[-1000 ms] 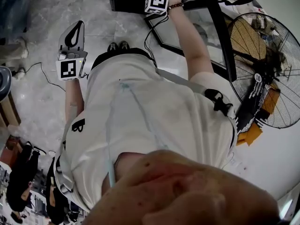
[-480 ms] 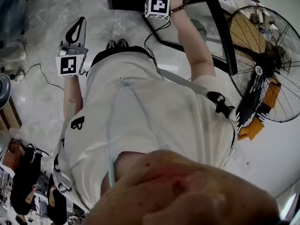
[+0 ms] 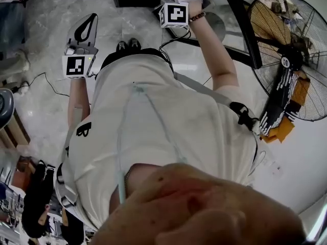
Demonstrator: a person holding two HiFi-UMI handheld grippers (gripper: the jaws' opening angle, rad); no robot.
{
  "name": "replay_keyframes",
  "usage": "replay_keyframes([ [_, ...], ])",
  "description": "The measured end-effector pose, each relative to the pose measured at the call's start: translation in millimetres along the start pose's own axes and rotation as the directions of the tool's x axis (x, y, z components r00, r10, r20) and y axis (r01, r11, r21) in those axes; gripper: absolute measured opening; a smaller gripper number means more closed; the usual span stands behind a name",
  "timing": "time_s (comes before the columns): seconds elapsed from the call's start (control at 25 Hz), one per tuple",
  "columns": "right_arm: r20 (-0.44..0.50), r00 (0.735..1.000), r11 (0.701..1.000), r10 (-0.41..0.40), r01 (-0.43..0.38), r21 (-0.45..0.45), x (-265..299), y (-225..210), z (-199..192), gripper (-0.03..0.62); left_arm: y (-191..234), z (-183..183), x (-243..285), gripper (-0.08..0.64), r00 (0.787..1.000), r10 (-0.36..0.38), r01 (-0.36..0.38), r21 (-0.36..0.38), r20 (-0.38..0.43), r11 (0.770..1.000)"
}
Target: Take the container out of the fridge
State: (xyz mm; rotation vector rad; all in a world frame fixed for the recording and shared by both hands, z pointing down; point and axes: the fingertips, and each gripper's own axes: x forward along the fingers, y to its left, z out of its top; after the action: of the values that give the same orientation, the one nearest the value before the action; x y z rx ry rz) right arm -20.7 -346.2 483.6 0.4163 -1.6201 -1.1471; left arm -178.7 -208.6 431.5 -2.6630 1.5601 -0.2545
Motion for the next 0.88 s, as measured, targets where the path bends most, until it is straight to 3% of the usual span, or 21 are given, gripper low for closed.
replay_keyframes([
  [0.48,0.053,0.997,0.999,0.048,-0.048,-0.006,-81,8,21,0.155,-26,10,31,0.008,0.986,-0.152,0.151,0.020,0.062,0.988],
  [0.88,0.049,0.995,0.995,0.082,-0.084,0.059,-118,28,27,0.150,-50,23,56,0.008,0.967,-0.242,0.241,0.021,0.081,0.970],
])
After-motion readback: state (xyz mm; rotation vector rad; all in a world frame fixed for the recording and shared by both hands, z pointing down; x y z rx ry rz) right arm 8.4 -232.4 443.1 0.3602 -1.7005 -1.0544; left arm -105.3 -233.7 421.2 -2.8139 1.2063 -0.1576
